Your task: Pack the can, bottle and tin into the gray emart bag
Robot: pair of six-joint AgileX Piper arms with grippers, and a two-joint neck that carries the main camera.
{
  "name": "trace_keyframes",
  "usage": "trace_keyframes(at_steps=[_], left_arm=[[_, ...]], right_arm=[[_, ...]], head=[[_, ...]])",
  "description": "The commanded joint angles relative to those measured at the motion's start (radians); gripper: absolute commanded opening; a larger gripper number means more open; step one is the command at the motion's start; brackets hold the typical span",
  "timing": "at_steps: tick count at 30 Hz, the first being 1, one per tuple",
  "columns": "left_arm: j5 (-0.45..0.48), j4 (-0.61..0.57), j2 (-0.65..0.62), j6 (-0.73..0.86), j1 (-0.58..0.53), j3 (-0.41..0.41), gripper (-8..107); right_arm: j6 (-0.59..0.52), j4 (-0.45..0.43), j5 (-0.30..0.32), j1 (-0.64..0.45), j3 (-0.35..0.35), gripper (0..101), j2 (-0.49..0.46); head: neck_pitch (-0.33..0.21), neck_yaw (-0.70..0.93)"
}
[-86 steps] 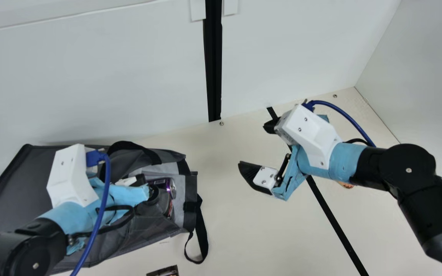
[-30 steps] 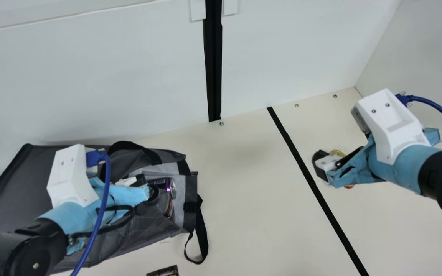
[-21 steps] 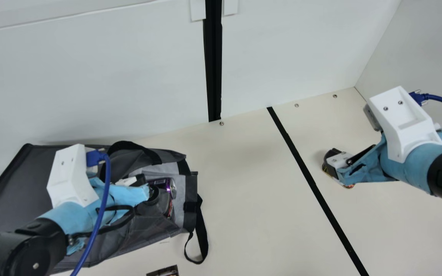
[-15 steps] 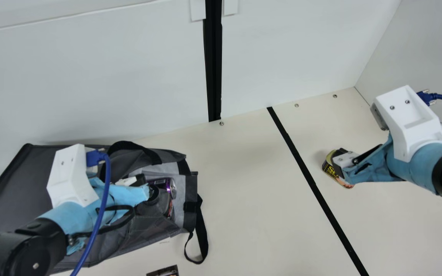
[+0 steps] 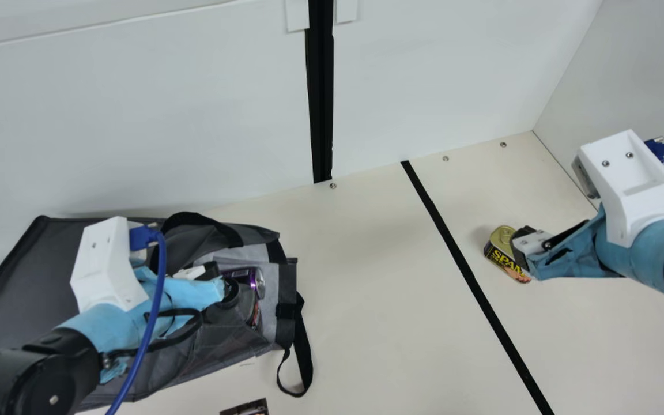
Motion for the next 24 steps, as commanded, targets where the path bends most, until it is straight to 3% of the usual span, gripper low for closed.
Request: trace_keyframes(at_steps=[1, 24], left_arm=[[0.000, 0.000, 0.000, 0.000, 0.000, 0.000, 10], [0.000, 0.000, 0.000, 0.000, 0.000, 0.000, 10]], right_arm=[[0.001, 0.001, 0.002, 0.000, 0.000, 91, -0.001], [-0.011, 0.025, 0.033, -0.008, 0.003, 91, -0.001]], head=[[-0.023, -0.001], [-0.023, -0.001]])
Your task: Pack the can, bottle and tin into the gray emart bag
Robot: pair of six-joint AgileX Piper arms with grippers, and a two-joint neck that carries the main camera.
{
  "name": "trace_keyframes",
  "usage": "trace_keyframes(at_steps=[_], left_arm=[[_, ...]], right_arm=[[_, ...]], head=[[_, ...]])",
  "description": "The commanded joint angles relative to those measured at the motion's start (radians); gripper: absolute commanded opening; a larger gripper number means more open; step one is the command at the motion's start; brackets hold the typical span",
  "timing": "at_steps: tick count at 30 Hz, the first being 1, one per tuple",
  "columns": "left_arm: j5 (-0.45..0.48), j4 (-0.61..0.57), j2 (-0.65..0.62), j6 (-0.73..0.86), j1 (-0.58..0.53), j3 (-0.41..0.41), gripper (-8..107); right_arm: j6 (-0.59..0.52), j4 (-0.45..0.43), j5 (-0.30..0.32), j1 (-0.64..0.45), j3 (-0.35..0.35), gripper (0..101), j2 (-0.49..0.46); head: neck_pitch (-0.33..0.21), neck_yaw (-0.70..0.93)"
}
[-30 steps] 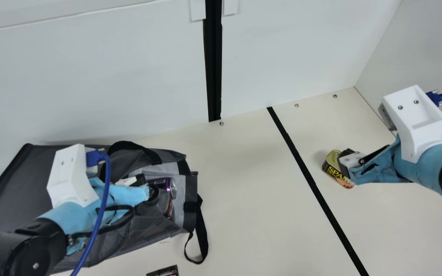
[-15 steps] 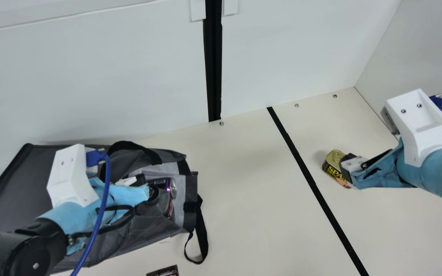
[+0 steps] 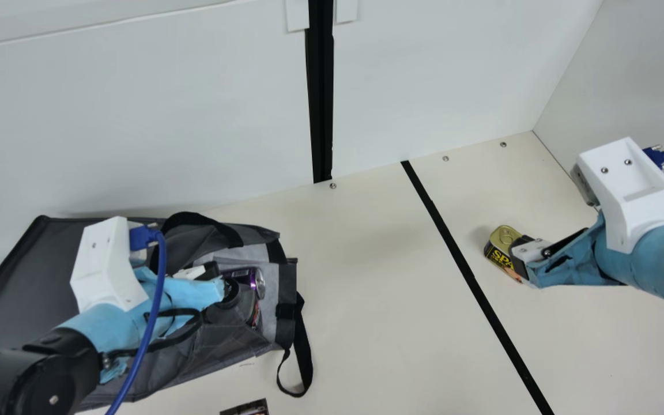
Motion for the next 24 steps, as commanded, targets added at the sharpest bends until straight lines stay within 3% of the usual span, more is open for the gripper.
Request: trace_keyframes(at_steps=[1, 24], left_arm=[[0.000, 0.000, 0.000, 0.000, 0.000, 0.000, 10], [0.000, 0.000, 0.000, 0.000, 0.000, 0.000, 10]], right_arm=[[0.000, 0.001, -0.004, 0.003, 0.001, 91, 0.003], [-0.106, 0.032, -0.065, -0.044, 0.023, 91, 0.097]], head=[[-0.023, -0.001], [-0.023, -0.001]])
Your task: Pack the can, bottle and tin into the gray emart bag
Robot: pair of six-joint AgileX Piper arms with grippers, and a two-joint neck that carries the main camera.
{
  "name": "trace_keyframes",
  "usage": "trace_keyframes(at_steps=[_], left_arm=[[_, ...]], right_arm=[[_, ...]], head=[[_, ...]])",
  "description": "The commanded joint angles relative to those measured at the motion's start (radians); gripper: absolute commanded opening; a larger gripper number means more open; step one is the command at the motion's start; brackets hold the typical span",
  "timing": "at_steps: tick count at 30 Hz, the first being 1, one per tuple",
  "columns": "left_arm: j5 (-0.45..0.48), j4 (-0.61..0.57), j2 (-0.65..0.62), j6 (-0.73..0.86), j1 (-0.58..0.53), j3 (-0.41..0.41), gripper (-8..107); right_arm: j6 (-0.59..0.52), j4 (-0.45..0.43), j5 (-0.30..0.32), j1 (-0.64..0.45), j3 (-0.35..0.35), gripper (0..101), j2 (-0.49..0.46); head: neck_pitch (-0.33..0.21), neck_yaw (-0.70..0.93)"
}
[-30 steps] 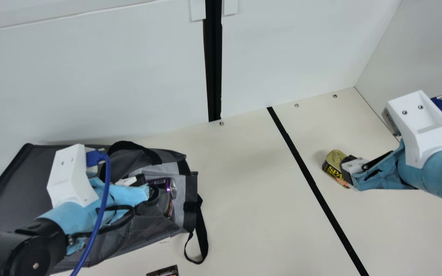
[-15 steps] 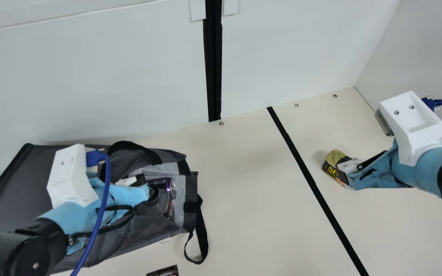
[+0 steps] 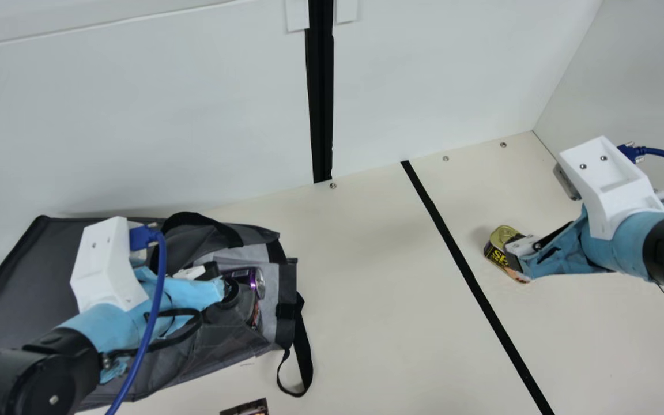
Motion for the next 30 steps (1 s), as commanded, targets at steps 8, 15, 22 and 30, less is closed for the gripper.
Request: trace_keyframes(at_steps=[8, 15, 22, 30], left_arm=[[0.000, 0.000, 0.000, 0.000, 0.000, 0.000, 10], [0.000, 0.000, 0.000, 0.000, 0.000, 0.000, 10], [0.000, 0.000, 0.000, 0.000, 0.000, 0.000, 10], [0.000, 0.000, 0.000, 0.000, 0.000, 0.000, 10]], right_arm=[[-0.067, 0.025, -0.023, -0.027, -0.005, 91, 0.060], [-0.124, 0.046, -0.043, -0.055, -0.010, 91, 0.110], [-0.186, 0.068, -0.065, -0.090, -0.010, 91, 0.161], [-0.254, 0.093, -0.091, -0.125, -0.009, 91, 0.219]], head=[[-0.023, -0.001], [-0.023, -0.001], [-0.023, -0.001], [-0.023, -0.001]])
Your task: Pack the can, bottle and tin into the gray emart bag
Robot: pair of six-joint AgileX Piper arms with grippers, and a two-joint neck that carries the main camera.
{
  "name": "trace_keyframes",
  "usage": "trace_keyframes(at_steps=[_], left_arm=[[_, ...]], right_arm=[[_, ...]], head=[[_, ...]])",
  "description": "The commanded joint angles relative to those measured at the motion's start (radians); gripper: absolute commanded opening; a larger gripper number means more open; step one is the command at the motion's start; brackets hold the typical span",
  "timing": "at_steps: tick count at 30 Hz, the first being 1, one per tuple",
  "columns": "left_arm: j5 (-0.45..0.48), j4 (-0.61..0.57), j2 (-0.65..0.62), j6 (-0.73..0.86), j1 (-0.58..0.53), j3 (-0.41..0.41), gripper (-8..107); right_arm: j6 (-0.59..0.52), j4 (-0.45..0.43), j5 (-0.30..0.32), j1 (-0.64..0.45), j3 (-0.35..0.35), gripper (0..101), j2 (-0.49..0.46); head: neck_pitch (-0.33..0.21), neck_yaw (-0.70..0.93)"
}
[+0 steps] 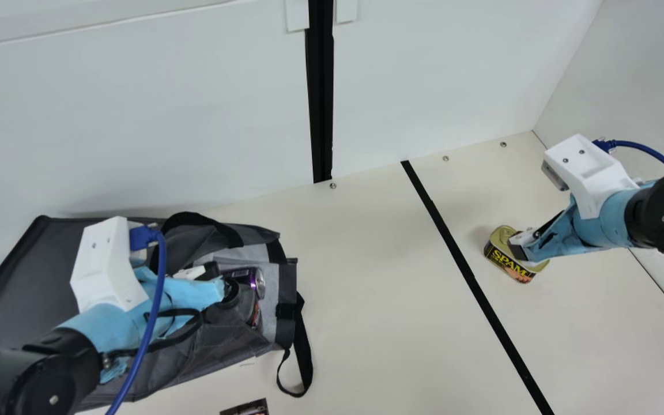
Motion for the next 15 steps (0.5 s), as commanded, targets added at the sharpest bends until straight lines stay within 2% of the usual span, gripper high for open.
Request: trace_keyframes(at_steps=[1, 15], left_arm=[[0.000, 0.000, 0.000, 0.000, 0.000, 0.000, 10], [0.000, 0.000, 0.000, 0.000, 0.000, 0.000, 10]], right_arm=[[-0.017, 0.005, -0.004, -0.007, 0.002, 91, 0.014], [-0.109, 0.036, -0.041, -0.036, -0.008, 91, 0.115]], head=[[-0.023, -0.001], [-0.023, -0.001]])
